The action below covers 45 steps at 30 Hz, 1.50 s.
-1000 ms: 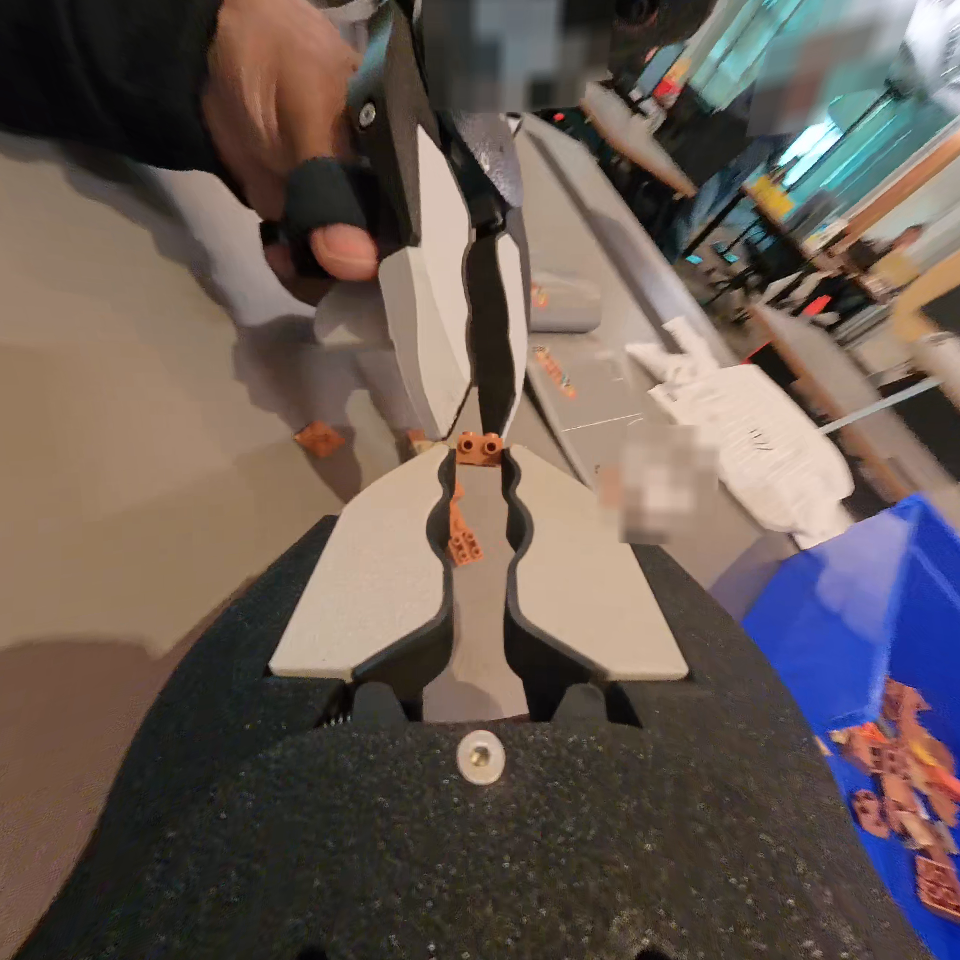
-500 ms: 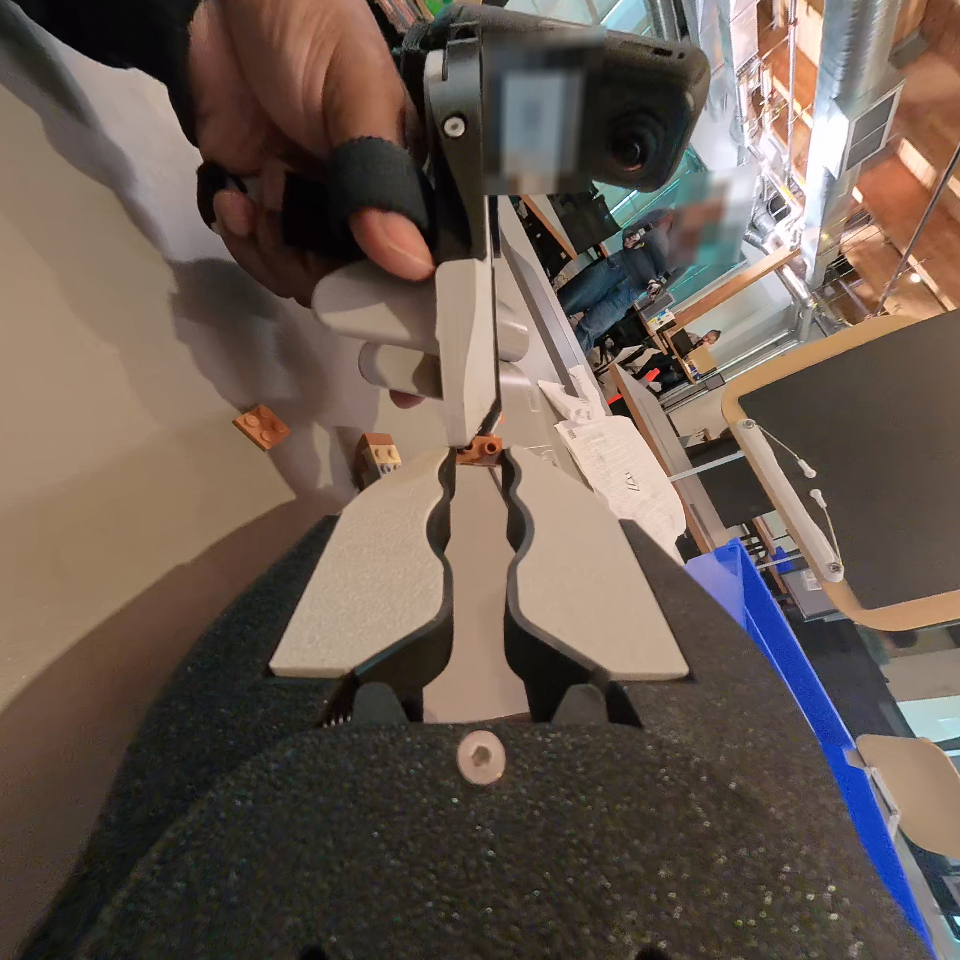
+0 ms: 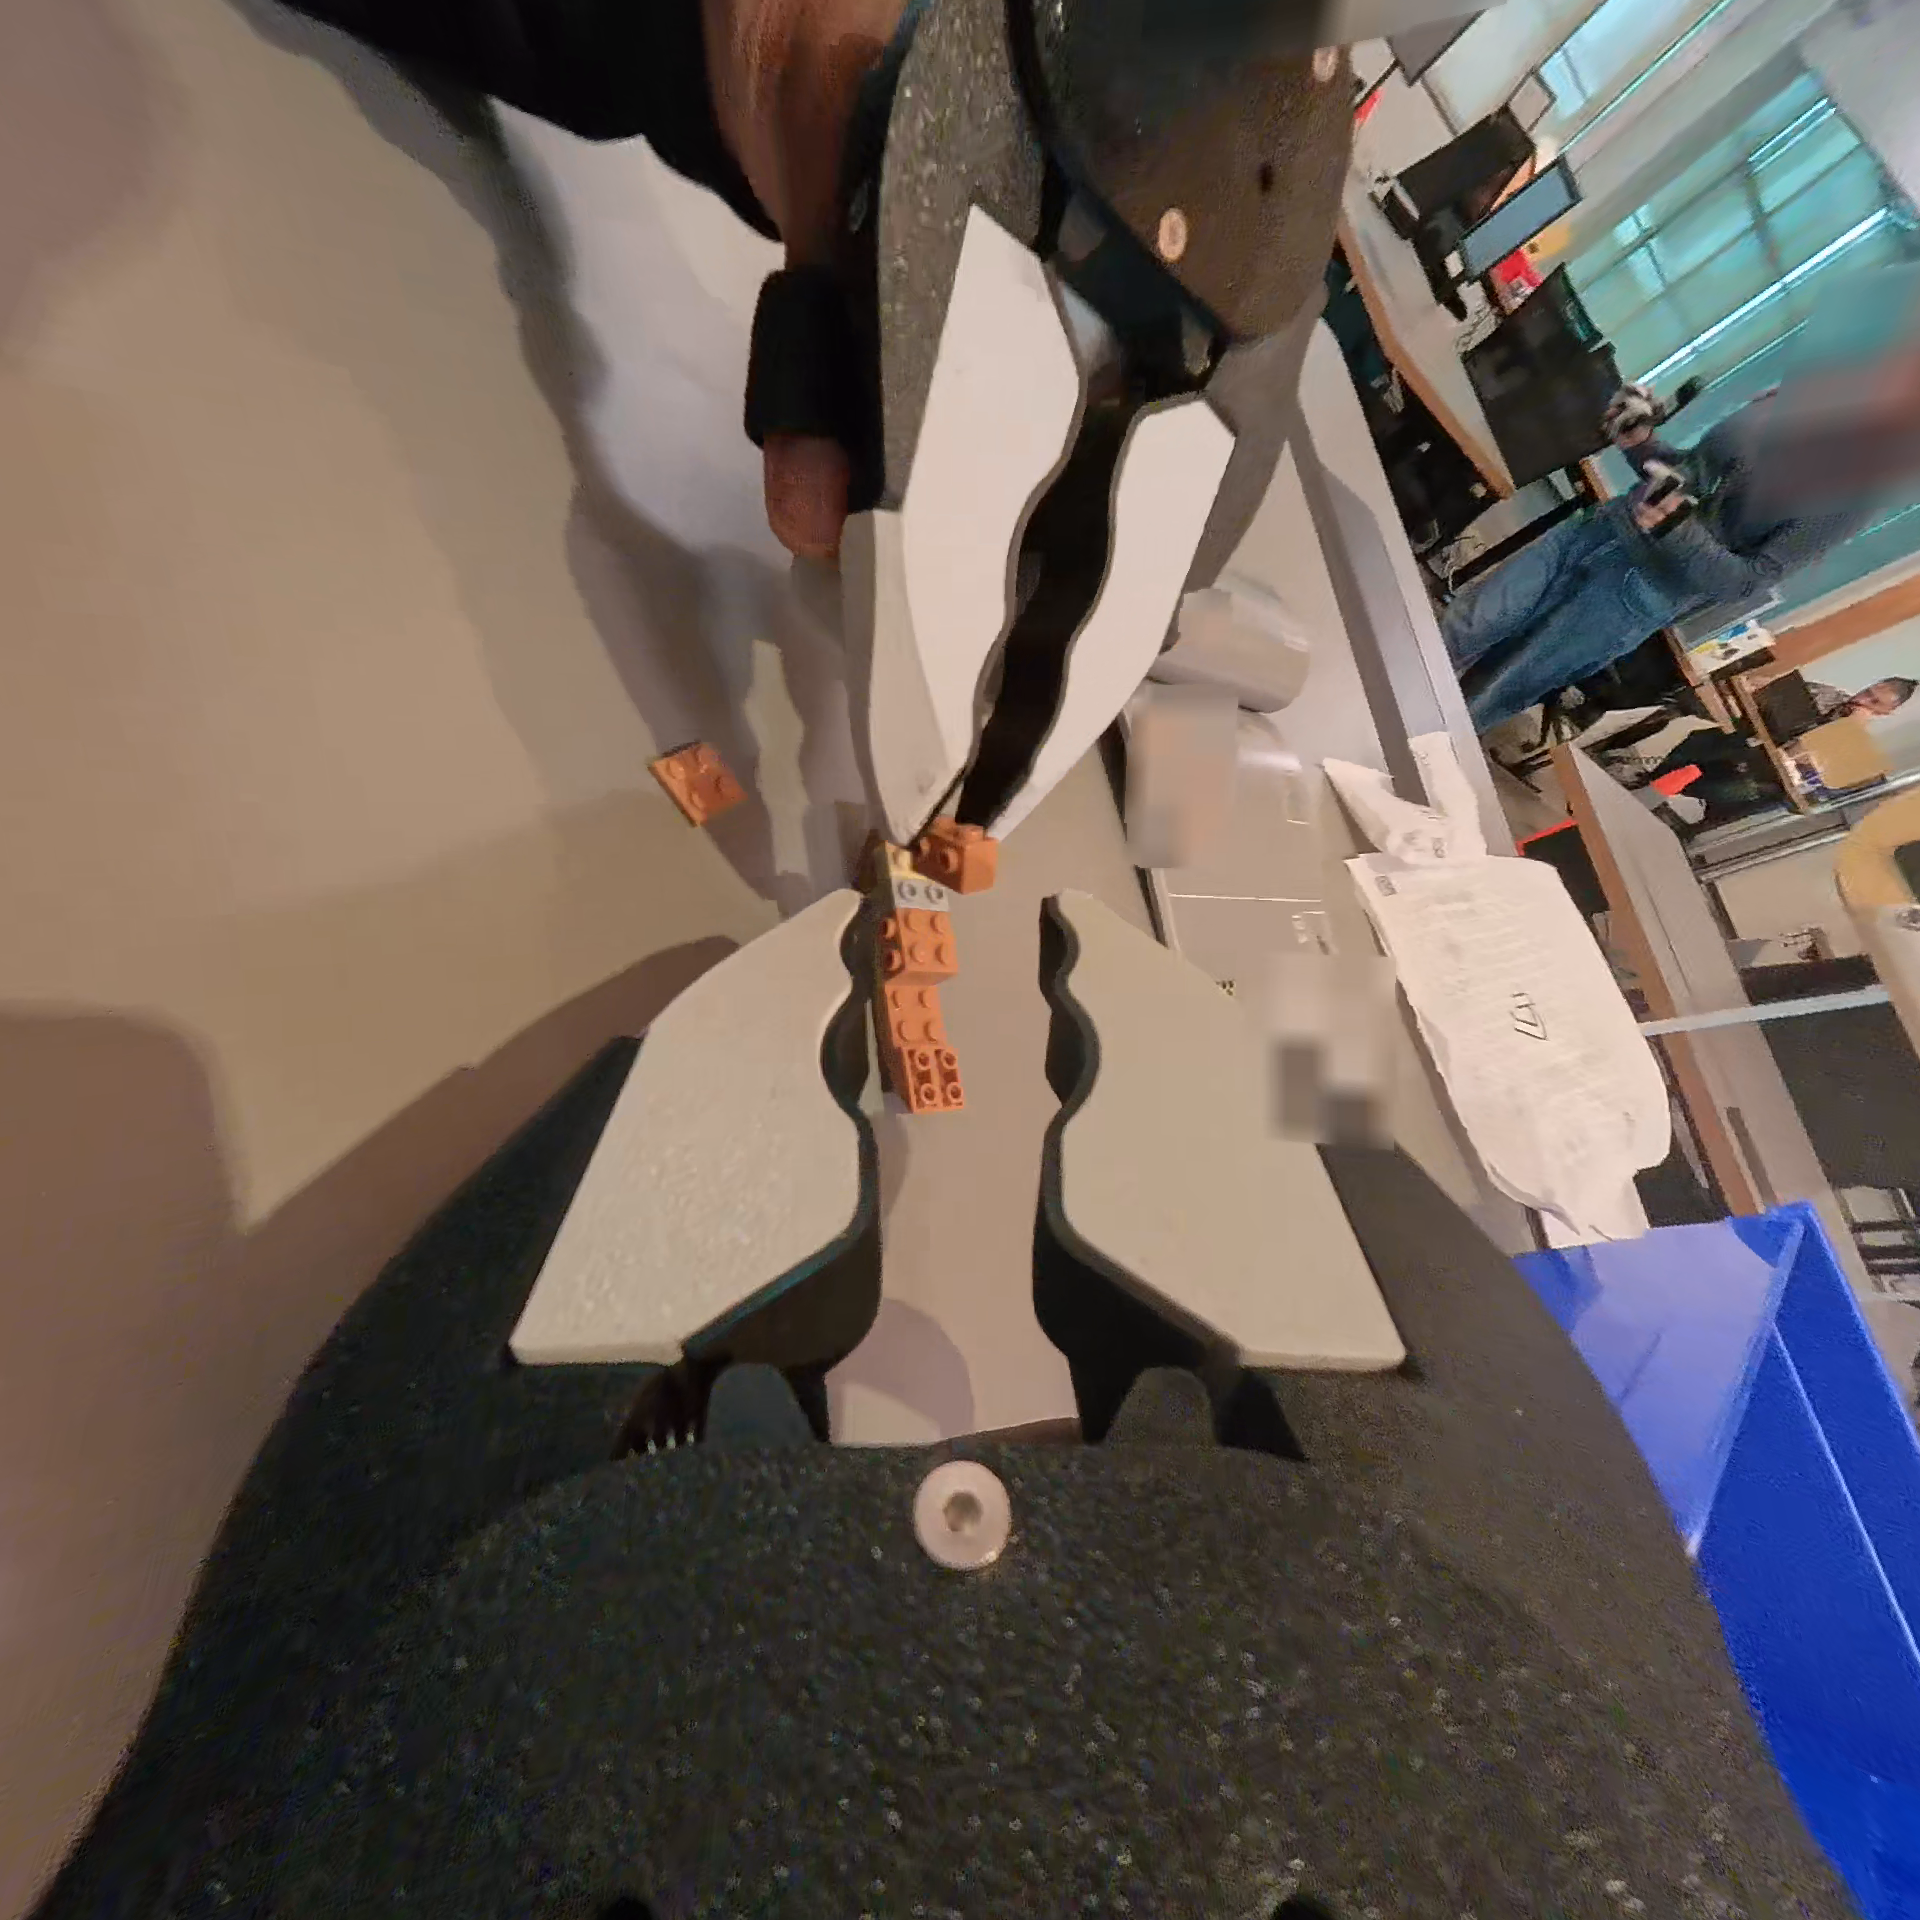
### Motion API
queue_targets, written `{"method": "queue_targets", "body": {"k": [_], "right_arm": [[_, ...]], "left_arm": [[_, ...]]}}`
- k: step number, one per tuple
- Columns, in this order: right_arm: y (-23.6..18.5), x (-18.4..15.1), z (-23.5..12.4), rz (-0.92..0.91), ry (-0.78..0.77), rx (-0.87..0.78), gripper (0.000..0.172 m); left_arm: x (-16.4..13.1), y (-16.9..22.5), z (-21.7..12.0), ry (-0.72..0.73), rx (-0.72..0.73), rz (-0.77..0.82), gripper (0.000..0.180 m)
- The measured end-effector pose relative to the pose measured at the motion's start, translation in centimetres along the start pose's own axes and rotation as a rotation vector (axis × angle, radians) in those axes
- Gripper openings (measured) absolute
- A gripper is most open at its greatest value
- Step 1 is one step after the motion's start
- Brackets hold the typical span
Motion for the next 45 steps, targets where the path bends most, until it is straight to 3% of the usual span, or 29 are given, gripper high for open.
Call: {"method": "queue_targets", "body": {"k": [11,17,20,23,30,34,45], "right_arm": [[-0.9,0.1,1.3,-0.008,-0.060,0.128,0.013],[-1.0,0.0,1.4,0.006,-0.068,0.103,0.010],[0.1,-0.2,0.9,0.122,-0.050,0.017,0.010],[0.9,-0.9,0.2,0.277,-0.042,-0.043,0.010],[0.7,-2.4,0.9,0.355,-0.144,-0.051,0.010],[0.4,-2.8,1.1,0.357,-0.175,-0.031,0.010],[0.1,-3.3,0.9,0.339,-0.203,0.003,0.010]], "left_arm": [[-0.4,1.4,0.6,-0.134,-0.041,0.123,0.009],[-0.4,1.5,0.7,-0.142,-0.029,0.148,0.009],[-0.1,0.4,-0.1,-0.083,0.051,0.145,0.019],[-0.9,-1.0,-1.0,-0.120,0.111,0.136,0.028],[-2.5,-1.1,1.0,-0.167,0.104,0.127,0.033],[-2.9,-0.8,1.9,-0.165,0.098,0.133,0.018],[-3.2,-1.3,1.8,-0.106,0.056,0.029,0.017]]}}
Point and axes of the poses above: each gripper's, where its closed fingertips meet, z out along the fingers, x out of its top, y = z × x across the jaws, the point moved 9 cm from there along -z, back along the fingers, and after that the axes turned 14 degrees about y, right-handed, at the moved point
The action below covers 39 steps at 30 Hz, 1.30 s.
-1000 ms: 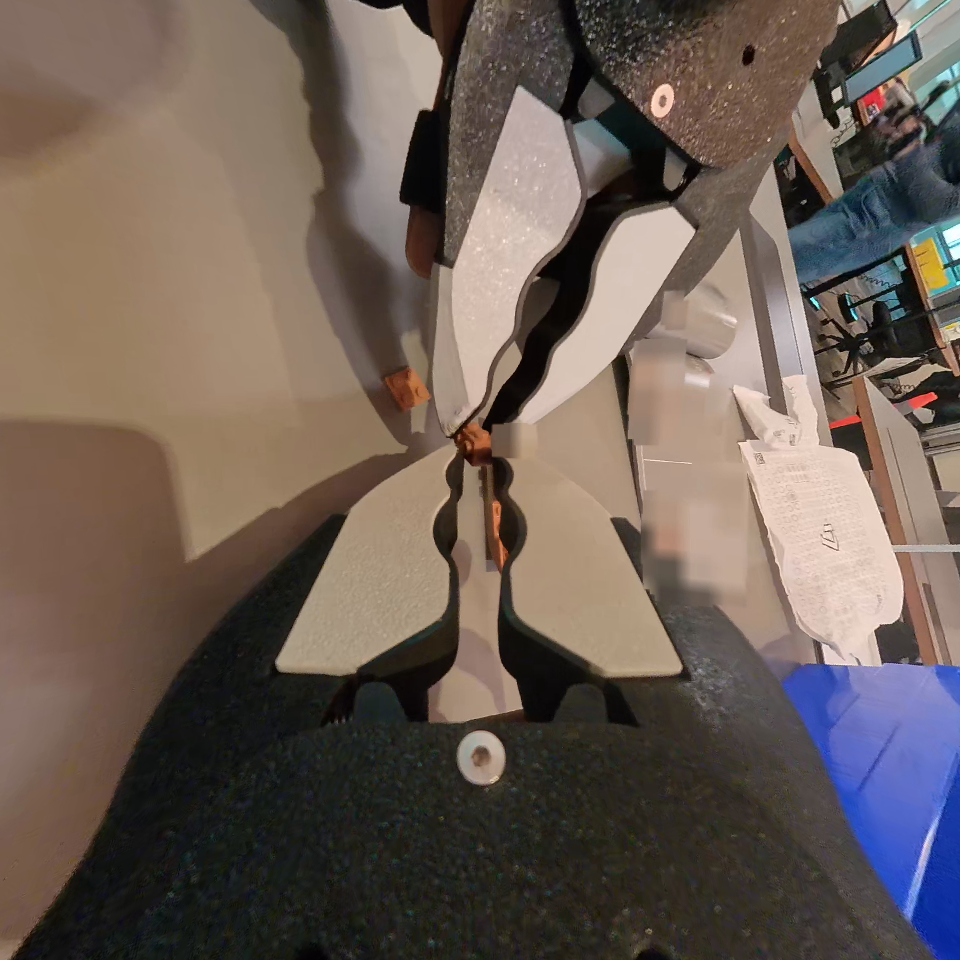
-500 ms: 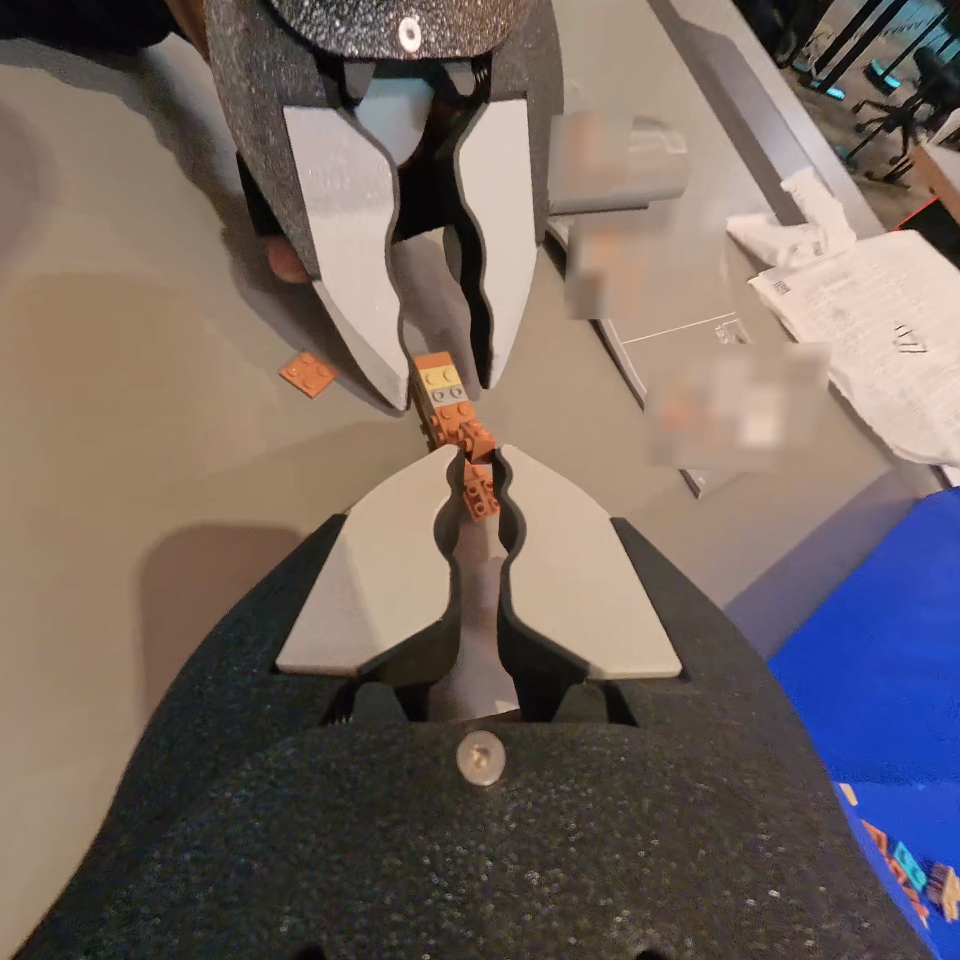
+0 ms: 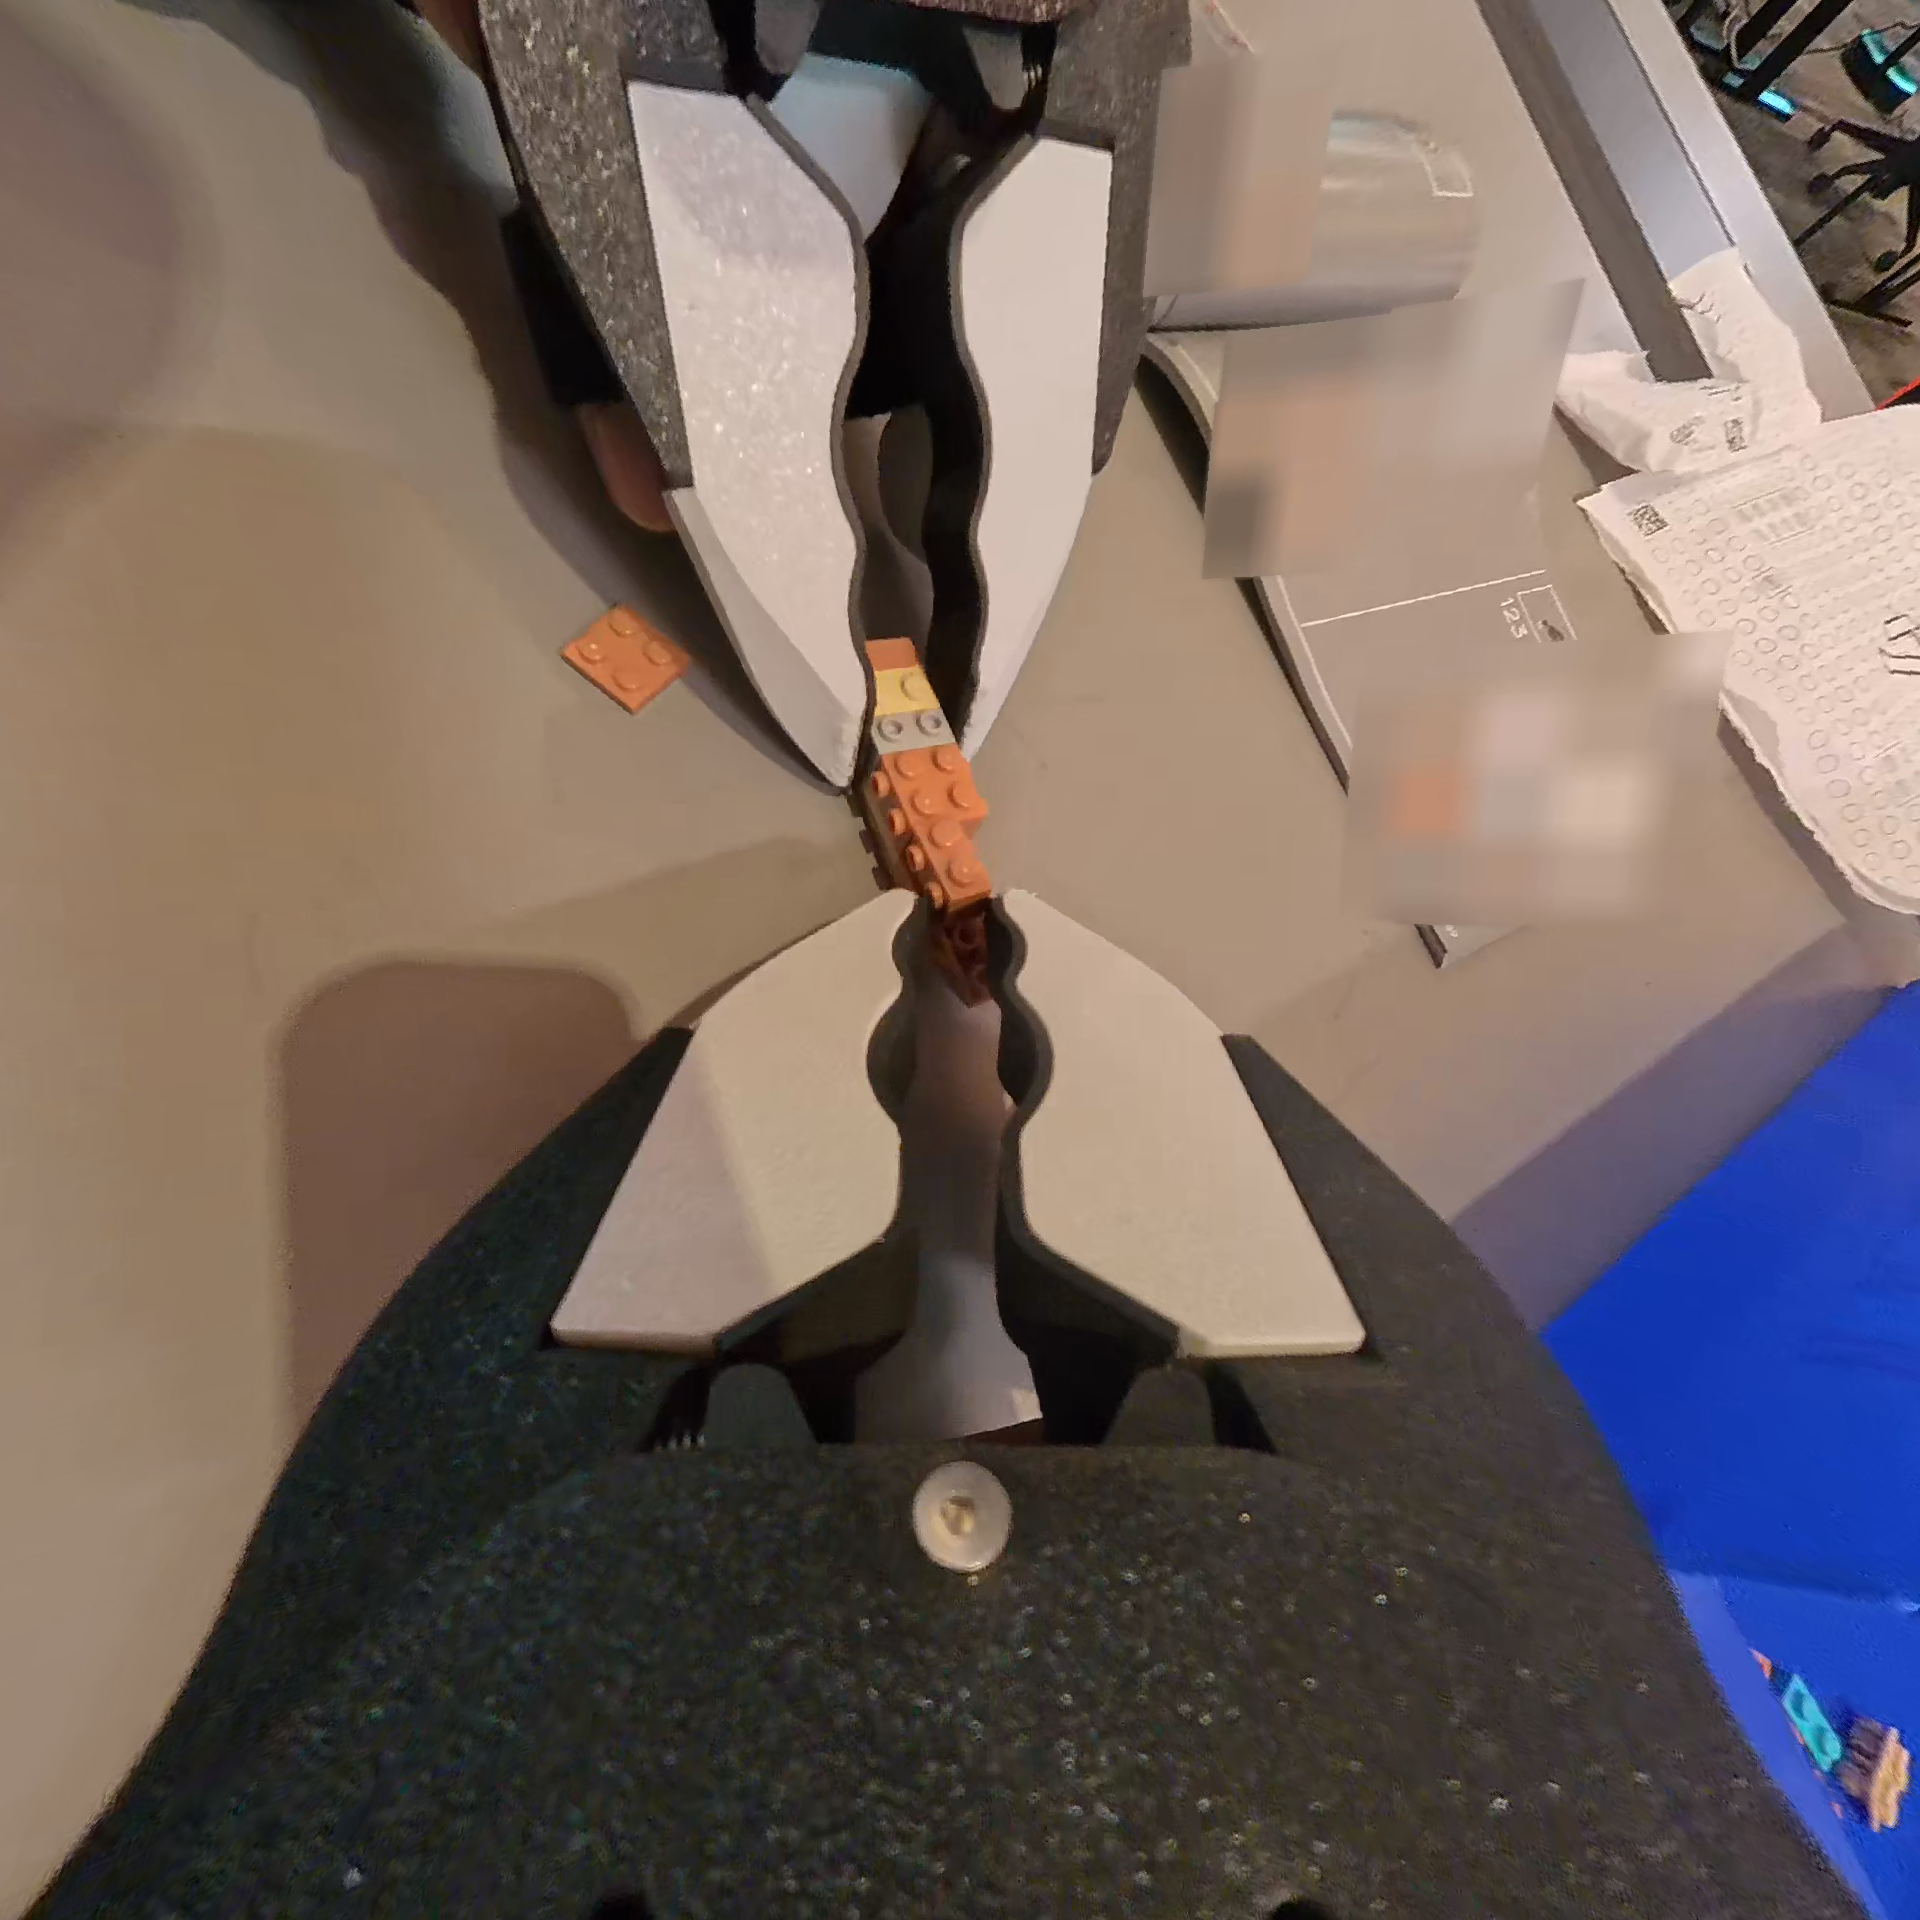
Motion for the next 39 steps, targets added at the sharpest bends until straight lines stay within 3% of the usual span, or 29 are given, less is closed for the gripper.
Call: {"method": "queue_targets", "body": {"k": [19,23,30,39], "right_arm": [[-0.3,0.0,-0.1,-0.096,-0.024,-0.006,0.020],[-0.4,0.1,-0.5,-0.235,-0.005,-0.017,0.029],[-0.8,1.0,-0.7,-0.648,0.081,-0.054,0.041],[-2.2,1.6,0.1,-0.863,0.058,-0.074,0.043]], "left_arm": [[0.1,-0.1,-0.2,0.012,-0.025,-0.024,0.017],[0.3,-0.2,-0.6,0.016,-0.028,-0.032,0.017],[1.0,-0.3,-1.6,0.032,-0.059,-0.077,0.017],[1.3,0.0,-2.1,0.032,-0.082,-0.076,0.017]]}}
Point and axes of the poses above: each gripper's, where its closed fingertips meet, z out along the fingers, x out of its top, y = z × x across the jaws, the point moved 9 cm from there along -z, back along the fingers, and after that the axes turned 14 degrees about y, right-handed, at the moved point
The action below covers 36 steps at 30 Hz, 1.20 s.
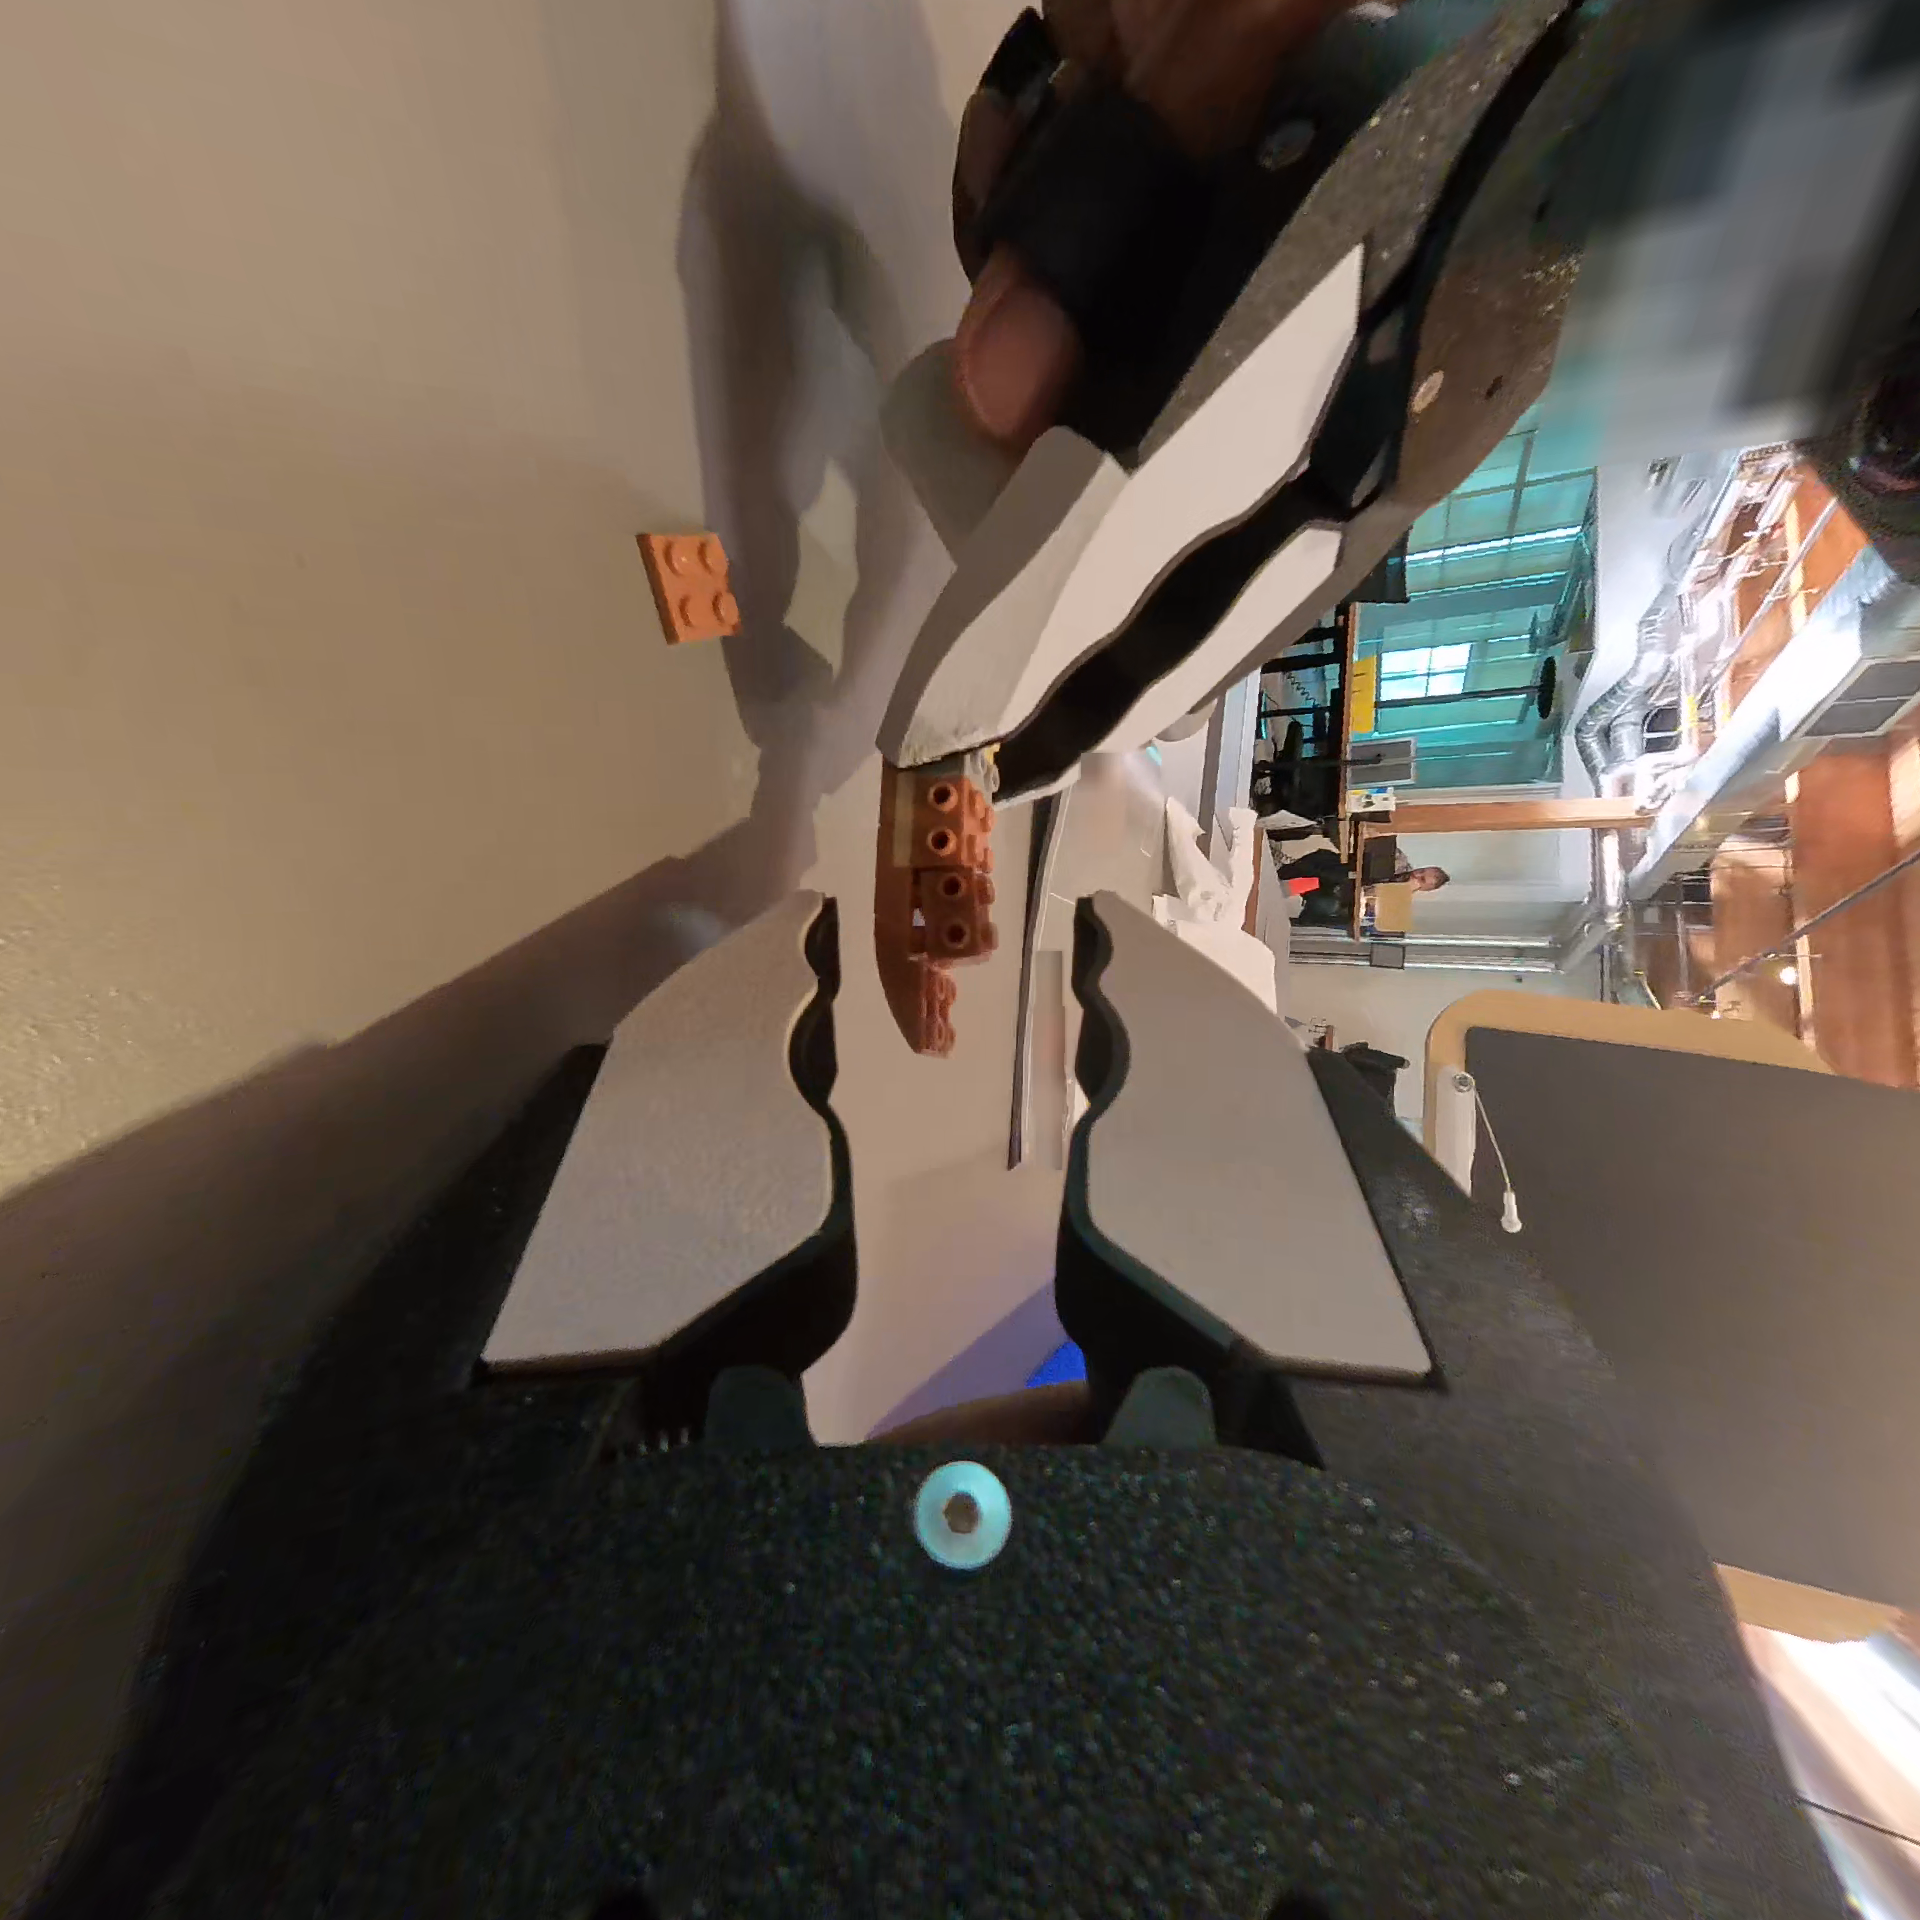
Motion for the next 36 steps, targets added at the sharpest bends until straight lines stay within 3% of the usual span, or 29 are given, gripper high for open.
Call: {"method": "queue_targets", "body": {"k": [10,36], "right_arm": [[-0.22,0.11,0.14,-0.033,0.000,0.004,0.024],[0.28,0.00,0.24,0.081,-0.016,0.033,0.022]], "left_arm": [[0.22,0.06,-0.27,0.034,-0.041,-0.034,0.017],[0.04,-0.33,-0.19,0.079,-0.064,-0.125,0.019]]}}
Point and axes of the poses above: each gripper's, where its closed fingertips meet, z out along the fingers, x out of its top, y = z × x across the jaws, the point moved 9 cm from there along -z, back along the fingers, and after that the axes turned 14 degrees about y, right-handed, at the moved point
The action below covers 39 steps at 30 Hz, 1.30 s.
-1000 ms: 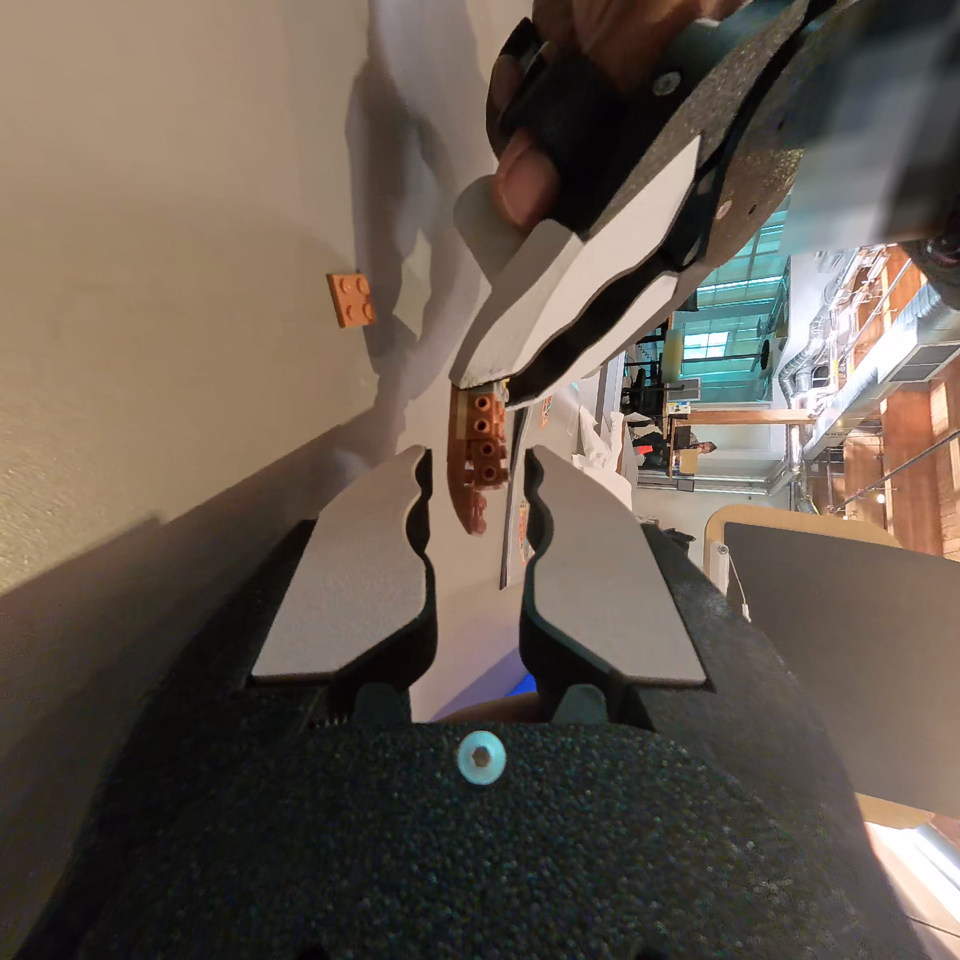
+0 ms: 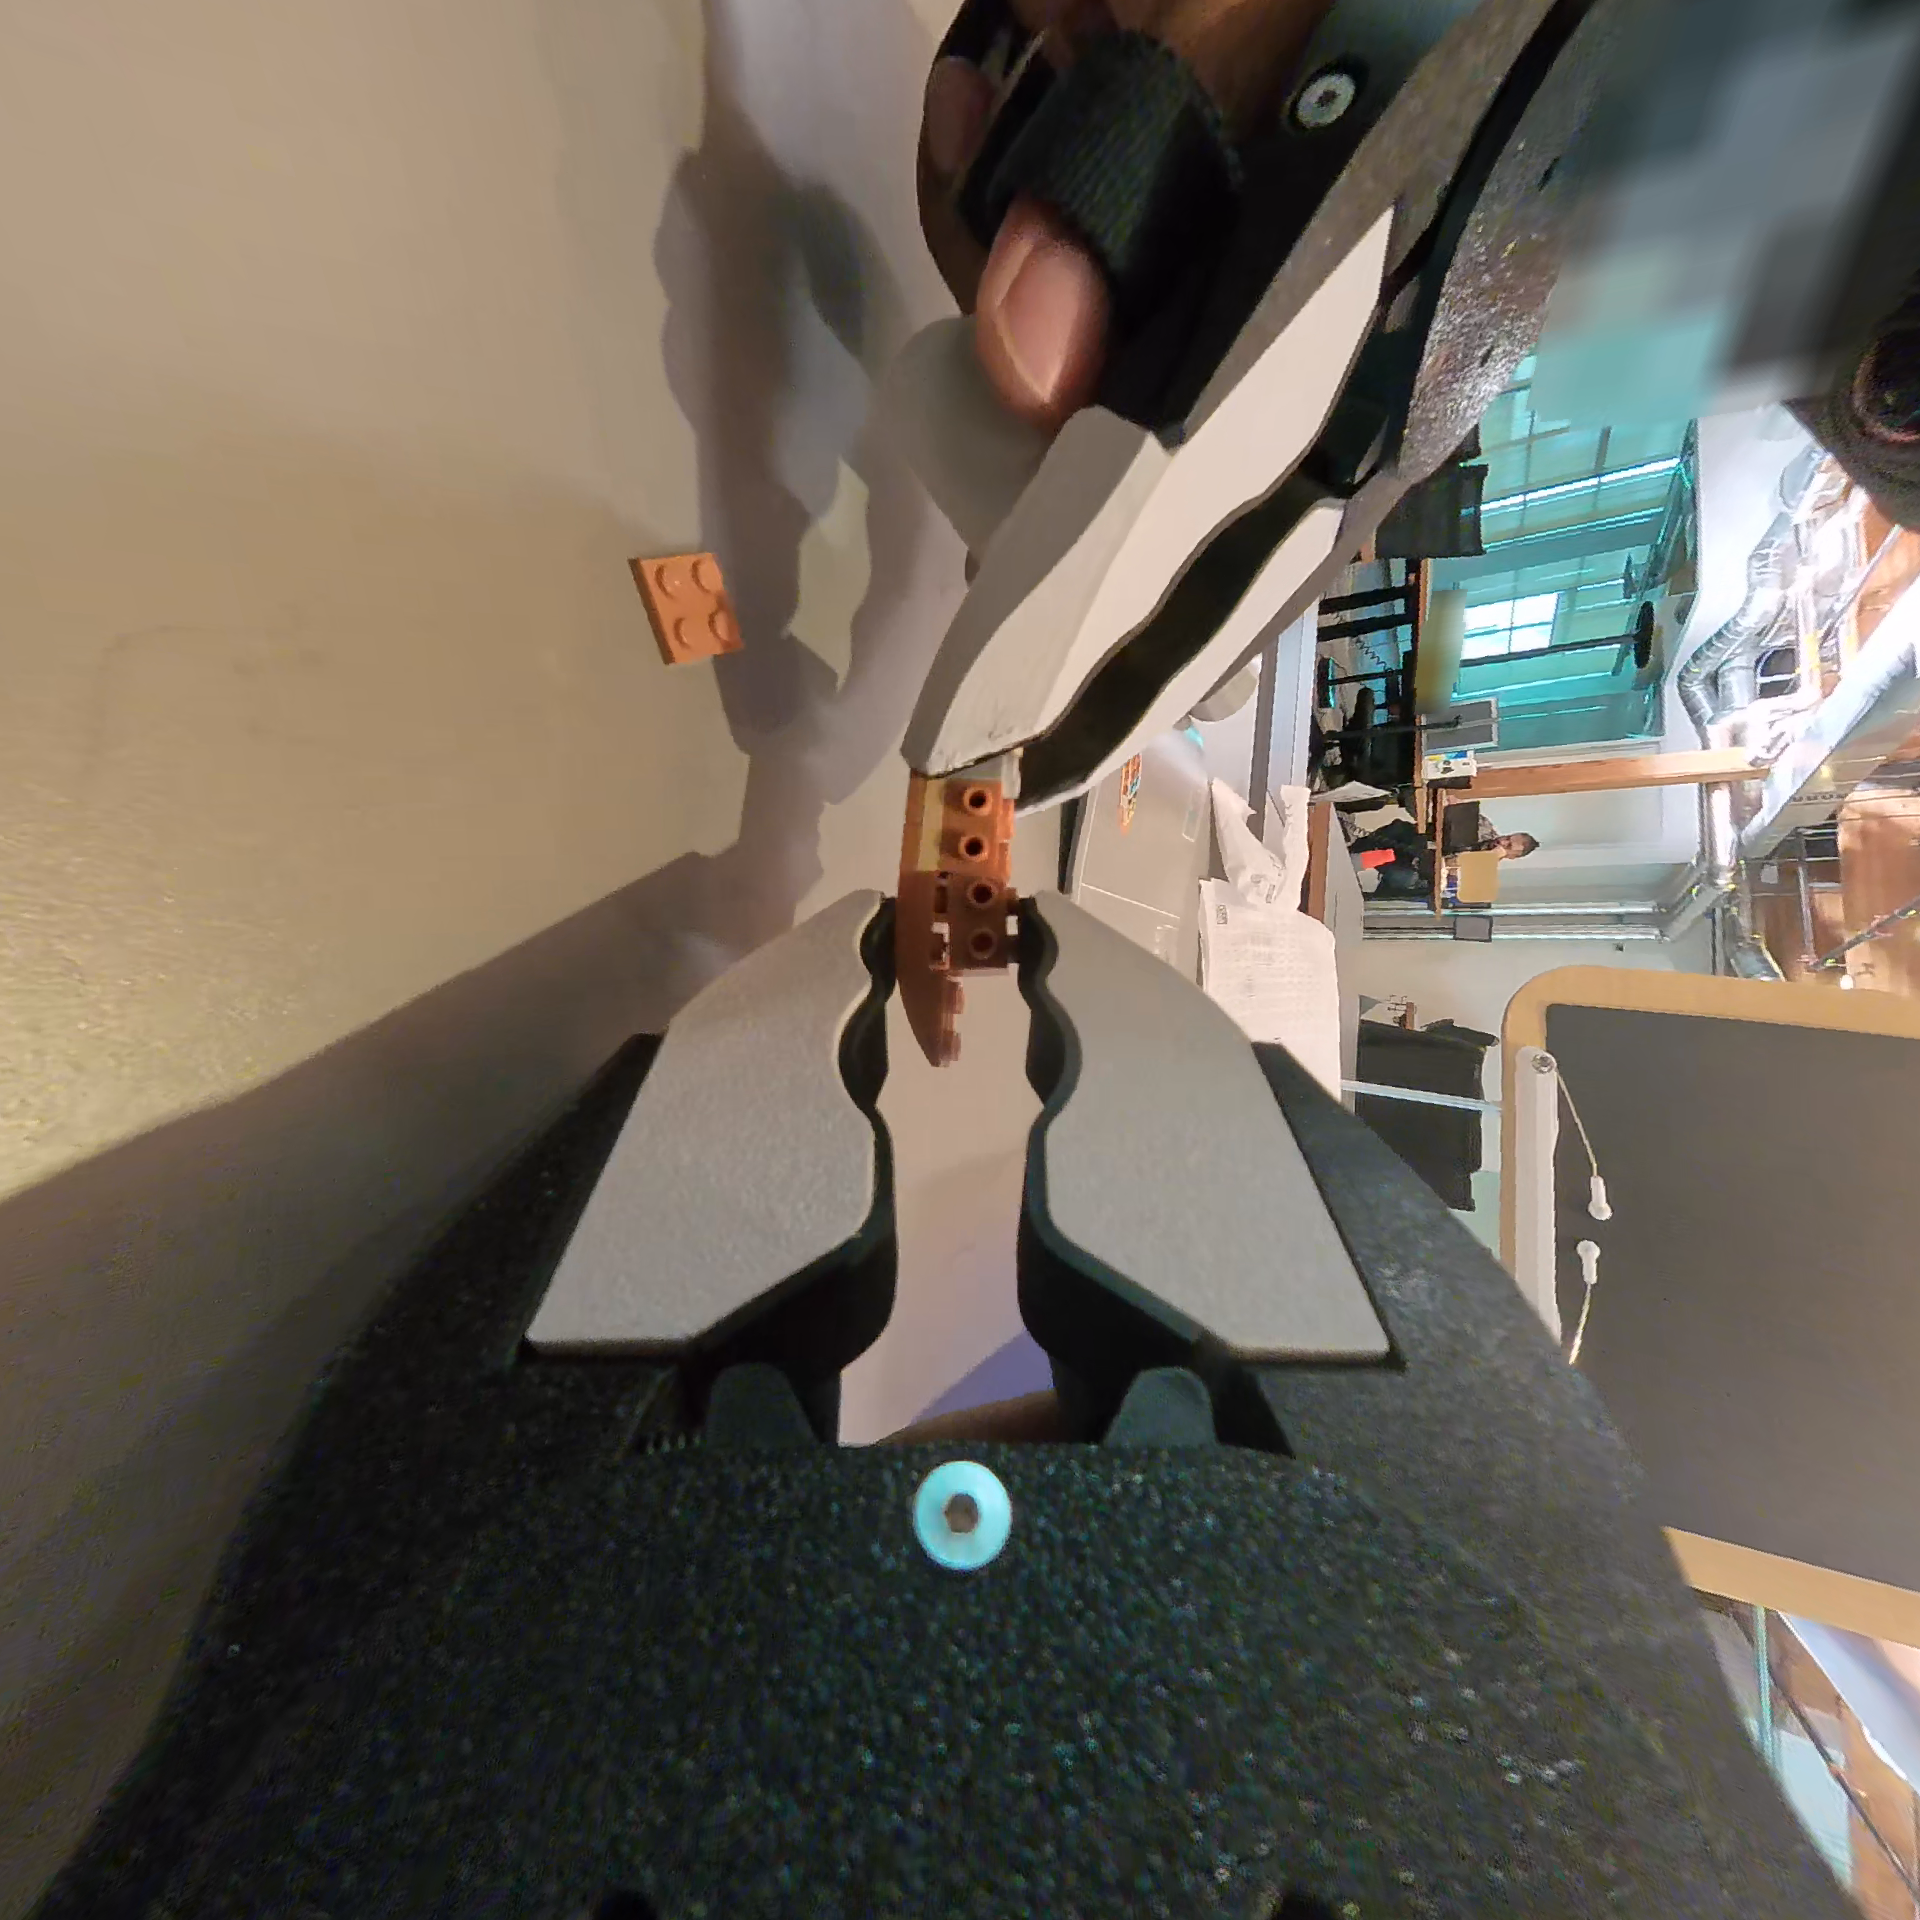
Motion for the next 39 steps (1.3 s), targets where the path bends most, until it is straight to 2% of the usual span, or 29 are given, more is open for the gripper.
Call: {"method": "queue_targets", "body": {"k": [12,19,21,25,39], "right_arm": [[0.0,-0.1,0.1,-0.017,-0.006,-0.014,0.022],[0.1,-0.1,0.1,-0.022,-0.003,-0.031,0.022],[0.2,0.0,0.1,-0.019,0.000,-0.035,0.022],[0.4,0.1,0.1,-0.001,0.000,-0.049,0.022],[0.9,0.2,0.2,0.078,-0.041,-0.076,0.022]], "left_arm": [[-0.1,0.0,0.0,0.005,-0.013,-0.023,0.028],[-0.9,-0.4,0.6,-0.003,-0.049,-0.115,0.033],[-0.9,-0.4,0.9,0.023,-0.043,-0.116,0.033],[-0.6,-0.3,1.2,0.084,-0.030,-0.099,0.021],[-0.3,-0.5,0.9,0.141,-0.009,-0.102,0.020]]}}
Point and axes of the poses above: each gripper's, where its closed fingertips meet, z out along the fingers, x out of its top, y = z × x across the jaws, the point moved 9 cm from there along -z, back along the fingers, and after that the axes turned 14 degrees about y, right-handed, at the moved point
